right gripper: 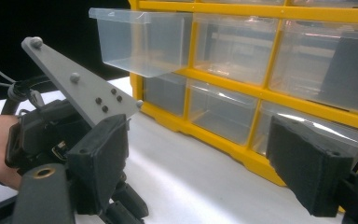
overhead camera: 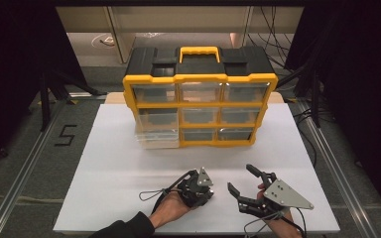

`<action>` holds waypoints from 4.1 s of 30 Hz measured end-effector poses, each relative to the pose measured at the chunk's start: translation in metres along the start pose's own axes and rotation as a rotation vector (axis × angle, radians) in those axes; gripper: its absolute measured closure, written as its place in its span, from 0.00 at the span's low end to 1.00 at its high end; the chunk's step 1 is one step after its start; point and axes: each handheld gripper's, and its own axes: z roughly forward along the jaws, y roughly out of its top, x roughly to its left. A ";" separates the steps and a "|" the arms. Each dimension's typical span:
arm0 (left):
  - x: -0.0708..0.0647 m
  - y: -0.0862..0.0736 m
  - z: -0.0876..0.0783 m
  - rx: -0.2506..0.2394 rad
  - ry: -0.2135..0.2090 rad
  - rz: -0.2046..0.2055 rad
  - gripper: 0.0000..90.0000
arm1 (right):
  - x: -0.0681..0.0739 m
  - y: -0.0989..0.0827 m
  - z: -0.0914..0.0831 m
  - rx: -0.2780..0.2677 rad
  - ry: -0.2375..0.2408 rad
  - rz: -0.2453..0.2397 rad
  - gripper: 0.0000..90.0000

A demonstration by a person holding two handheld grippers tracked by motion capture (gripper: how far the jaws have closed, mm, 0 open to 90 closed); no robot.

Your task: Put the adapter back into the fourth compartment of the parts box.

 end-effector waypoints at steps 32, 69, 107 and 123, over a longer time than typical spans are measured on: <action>0.017 0.012 -0.042 -0.182 -0.034 -0.055 0.84 | -0.001 0.002 -0.002 -0.014 0.003 0.001 0.24; 0.029 0.033 -0.101 -0.365 0.010 -0.072 0.84 | 0.000 0.001 -0.001 -0.010 0.006 -0.001 0.24; 0.053 0.042 -0.148 -0.493 0.072 -0.131 0.84 | 0.001 0.001 0.000 -0.007 0.006 -0.001 0.24; 0.068 0.041 -0.170 -0.540 0.123 -0.168 0.84 | 0.001 0.001 0.000 -0.007 0.006 0.001 0.24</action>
